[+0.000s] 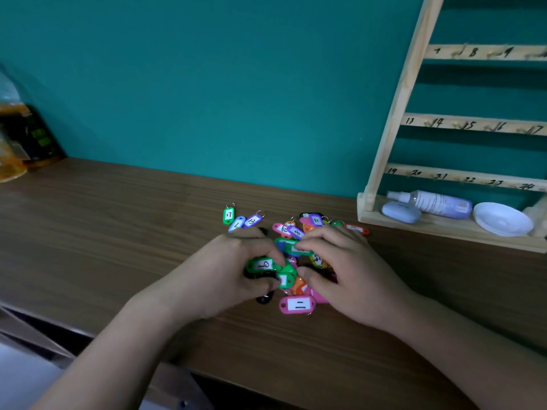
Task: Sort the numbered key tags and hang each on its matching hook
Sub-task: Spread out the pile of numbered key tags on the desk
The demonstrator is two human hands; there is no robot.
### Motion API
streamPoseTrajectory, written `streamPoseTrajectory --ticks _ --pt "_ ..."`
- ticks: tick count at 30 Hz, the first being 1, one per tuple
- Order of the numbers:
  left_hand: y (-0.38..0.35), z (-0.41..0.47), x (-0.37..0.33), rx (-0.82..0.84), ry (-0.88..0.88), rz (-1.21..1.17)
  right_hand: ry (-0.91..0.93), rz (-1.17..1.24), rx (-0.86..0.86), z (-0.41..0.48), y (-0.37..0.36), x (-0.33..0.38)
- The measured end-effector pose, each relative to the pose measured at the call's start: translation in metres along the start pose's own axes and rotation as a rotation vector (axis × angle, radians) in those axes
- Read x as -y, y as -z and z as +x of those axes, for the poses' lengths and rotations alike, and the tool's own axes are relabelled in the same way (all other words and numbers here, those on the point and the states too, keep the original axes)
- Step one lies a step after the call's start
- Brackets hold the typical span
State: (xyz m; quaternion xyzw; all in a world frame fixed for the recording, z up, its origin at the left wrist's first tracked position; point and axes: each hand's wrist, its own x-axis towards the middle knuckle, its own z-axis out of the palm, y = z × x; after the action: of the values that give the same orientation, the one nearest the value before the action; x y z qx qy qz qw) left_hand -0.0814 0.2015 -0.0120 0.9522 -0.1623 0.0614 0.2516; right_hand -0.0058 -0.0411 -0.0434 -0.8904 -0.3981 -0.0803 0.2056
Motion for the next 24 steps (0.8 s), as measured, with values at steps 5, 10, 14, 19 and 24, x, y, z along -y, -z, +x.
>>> streamPoseTrajectory --ticks 5,10,14,19,24 --pt "0.008 -0.008 0.008 0.032 0.079 0.026 0.047 -0.001 0.077 -0.003 -0.002 0.001" --pt "0.011 -0.01 0.01 0.004 0.111 0.008 0.019 -0.029 0.07 -0.003 -0.001 0.0" --pt "0.017 -0.009 0.011 0.004 0.123 -0.011 0.024 -0.016 0.072 -0.003 -0.002 0.002" --pt "0.031 -0.018 0.017 0.111 0.119 -0.038 0.025 -0.006 0.045 -0.003 0.001 0.002" --pt "0.028 -0.02 0.016 0.223 0.169 -0.028 0.024 0.016 0.04 -0.002 0.002 0.004"
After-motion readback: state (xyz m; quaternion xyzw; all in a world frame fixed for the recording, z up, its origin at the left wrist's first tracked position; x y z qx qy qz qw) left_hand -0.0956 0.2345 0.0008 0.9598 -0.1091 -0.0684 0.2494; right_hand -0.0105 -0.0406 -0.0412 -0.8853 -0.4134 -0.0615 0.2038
